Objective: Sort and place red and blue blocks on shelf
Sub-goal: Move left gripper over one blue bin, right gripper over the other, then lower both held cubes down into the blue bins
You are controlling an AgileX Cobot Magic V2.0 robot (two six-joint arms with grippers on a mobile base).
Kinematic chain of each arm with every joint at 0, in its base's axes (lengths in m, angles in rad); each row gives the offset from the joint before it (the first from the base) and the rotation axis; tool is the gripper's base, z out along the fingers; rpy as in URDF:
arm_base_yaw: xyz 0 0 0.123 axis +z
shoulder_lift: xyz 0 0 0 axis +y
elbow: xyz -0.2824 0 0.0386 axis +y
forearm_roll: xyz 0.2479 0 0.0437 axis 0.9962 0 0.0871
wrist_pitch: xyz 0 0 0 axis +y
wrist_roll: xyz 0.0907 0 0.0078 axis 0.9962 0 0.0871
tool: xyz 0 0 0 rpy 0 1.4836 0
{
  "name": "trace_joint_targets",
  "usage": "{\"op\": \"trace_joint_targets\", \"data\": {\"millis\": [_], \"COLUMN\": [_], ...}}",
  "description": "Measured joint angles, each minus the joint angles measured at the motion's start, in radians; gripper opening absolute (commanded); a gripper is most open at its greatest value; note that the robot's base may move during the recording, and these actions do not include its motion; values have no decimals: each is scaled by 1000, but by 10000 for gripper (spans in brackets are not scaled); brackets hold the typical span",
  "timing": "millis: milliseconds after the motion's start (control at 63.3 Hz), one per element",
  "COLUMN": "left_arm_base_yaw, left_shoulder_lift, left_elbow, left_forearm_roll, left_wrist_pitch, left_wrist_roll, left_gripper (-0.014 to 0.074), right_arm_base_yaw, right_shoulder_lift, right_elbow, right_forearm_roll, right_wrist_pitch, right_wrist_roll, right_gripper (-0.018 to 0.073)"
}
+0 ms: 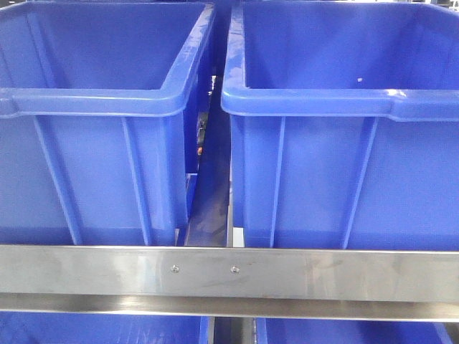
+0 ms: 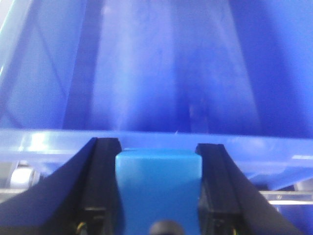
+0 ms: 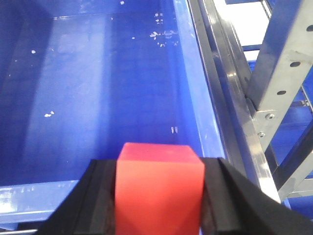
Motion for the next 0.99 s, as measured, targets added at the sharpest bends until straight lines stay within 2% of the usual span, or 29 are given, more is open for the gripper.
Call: {"op": "trace_joint_targets", "data": {"millis": [647,995], "left_arm_base_yaw": [0,0], "left_shoulder_lift": [0,35], "left_elbow": [0,-26], "left_forearm_roll": [0,0], "left_wrist_pitch": [-8,-98], "left_wrist_roll": [0,0], "left_gripper": [125,125], "right_arm_base_yaw": [0,0], "right_shoulder_lift": [0,2], "right_elbow": [0,-2], "right_forearm_roll": [0,0], "right_wrist_pitch": [-3,-24], "right_wrist_roll": [0,0], "right_gripper": [50,50]}}
